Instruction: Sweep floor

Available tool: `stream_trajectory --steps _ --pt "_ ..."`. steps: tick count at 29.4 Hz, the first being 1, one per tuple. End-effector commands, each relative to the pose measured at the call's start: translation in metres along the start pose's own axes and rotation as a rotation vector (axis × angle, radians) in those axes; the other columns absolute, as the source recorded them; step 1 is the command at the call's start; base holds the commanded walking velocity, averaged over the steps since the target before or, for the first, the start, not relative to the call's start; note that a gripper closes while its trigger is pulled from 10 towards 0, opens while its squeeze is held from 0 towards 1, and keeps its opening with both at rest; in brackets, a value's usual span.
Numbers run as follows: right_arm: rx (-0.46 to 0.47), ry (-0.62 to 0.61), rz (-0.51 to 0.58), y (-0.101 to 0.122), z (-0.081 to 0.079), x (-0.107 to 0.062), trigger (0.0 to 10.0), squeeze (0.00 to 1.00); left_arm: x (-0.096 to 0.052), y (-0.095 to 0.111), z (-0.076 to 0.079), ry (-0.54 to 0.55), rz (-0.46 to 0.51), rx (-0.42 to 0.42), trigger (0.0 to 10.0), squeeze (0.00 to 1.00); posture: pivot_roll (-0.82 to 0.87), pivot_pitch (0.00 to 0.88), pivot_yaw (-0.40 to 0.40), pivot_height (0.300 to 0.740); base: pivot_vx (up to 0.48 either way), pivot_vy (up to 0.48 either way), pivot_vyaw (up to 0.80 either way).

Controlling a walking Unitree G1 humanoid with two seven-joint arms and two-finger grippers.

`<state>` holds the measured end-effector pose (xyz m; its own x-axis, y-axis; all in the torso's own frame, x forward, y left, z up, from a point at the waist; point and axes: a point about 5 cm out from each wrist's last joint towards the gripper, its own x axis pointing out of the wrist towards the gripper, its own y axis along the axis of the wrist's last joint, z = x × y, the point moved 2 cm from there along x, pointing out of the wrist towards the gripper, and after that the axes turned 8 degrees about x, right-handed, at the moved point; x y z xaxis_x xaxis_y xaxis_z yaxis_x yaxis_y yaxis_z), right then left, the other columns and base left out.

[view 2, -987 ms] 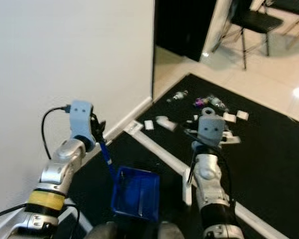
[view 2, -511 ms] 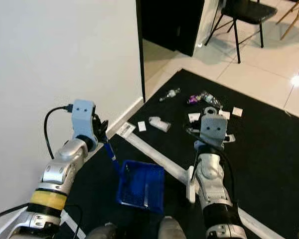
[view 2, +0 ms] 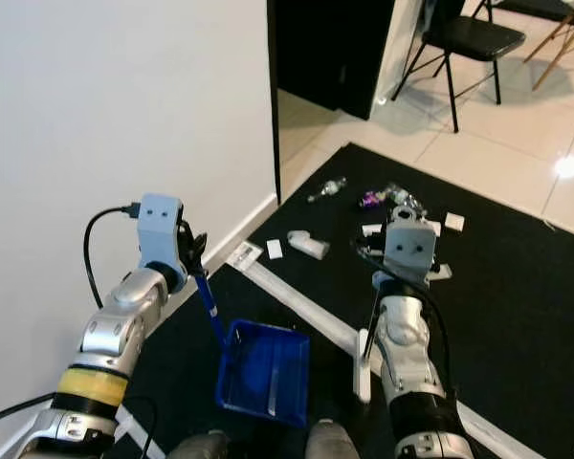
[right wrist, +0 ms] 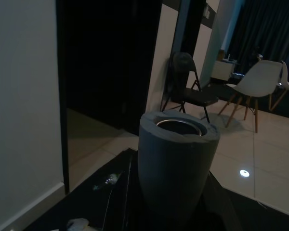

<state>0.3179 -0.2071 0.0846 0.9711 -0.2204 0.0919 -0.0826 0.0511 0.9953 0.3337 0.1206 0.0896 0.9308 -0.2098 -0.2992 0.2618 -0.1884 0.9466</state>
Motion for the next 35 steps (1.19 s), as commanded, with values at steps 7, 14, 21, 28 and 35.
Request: stream_trajectory --steps 7,14,21,28,35 --pt "0.0 0.009 0.021 0.0046 -0.0039 0.0008 10.0 0.0 -0.0006 0.0048 -0.0045 0.008 0.027 0.005 10.0 0.0 -0.08 0.053 0.066 0.74 0.412 0.0 0.0" --pt "0.001 0.009 0.021 0.0045 -0.0043 0.0009 10.0 0.0 -0.0006 0.005 -0.0048 0.009 0.027 0.005 10.0 0.0 -0.08 0.052 0.066 0.74 0.411 0.0 0.0" --pt "0.002 0.008 0.02 0.0042 -0.0044 0.0006 10.0 0.0 -0.0008 0.0051 -0.0046 0.007 0.027 0.004 10.0 0.0 -0.08 0.053 0.067 0.74 0.4 0.0 0.0" --pt "-0.008 0.009 0.018 0.004 -0.0049 0.0006 10.0 0.0 -0.0007 0.0053 -0.0047 0.006 0.028 0.002 10.0 0.0 -0.08 0.052 0.067 0.74 0.391 0.0 0.0" --pt "-0.021 0.018 0.014 0.0033 -0.0054 0.0009 10.0 0.0 -0.0007 0.0051 -0.0039 0.004 0.027 0.001 10.0 0.0 -0.08 0.05 0.067 0.74 0.385 0.0 0.0"
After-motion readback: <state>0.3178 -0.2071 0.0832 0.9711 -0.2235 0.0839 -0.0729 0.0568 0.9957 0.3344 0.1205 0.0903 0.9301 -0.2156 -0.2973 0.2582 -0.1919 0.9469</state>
